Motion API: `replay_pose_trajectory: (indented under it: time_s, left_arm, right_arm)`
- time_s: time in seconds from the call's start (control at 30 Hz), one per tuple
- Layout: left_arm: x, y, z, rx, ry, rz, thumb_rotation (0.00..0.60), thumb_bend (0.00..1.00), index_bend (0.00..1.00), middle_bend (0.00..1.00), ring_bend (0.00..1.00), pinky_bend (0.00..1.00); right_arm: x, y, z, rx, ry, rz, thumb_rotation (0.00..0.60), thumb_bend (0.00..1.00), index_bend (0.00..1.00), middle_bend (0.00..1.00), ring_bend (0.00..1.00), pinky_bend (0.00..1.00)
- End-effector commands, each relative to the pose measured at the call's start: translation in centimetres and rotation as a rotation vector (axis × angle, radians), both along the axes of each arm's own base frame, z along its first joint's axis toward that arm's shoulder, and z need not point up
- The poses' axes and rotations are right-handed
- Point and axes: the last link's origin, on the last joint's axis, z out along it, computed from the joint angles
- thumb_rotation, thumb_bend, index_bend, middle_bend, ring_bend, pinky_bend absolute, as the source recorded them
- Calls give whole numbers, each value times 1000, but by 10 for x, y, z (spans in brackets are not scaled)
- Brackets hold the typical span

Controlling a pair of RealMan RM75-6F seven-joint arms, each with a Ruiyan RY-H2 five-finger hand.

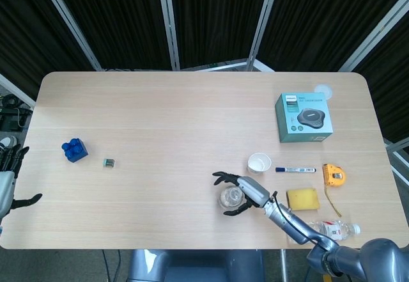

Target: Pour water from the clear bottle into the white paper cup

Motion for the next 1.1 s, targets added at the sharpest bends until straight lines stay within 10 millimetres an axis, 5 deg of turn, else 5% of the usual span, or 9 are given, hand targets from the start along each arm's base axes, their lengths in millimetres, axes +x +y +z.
replay_pose_trajectory:
  time_s: [0.03,0.4,0.87,1.1]
  left_arm:
    - [1,-1,0,-1,-2,-3,600,0,3,0,0,0]
    - [6,-5,3,-2,-18,-32,600,0,2,0,0,0]
    - [13,-10,4,-11,-33,-65,600,0,2,0,0,0]
    - [17,-14,7,-9,-44,-76,600,0,2,0,0,0]
  right_arm:
    - [-7,3,12,-4,14,4,600,0,34,153,117,179]
    - [-26,8,47,-53,71,29,600,0,0,1,0,11]
    - [-56,18,108,-204,165,118,600,0,0,0,0,0]
    - [-95,22,160,-353,370,168,600,0,0,0,0,0]
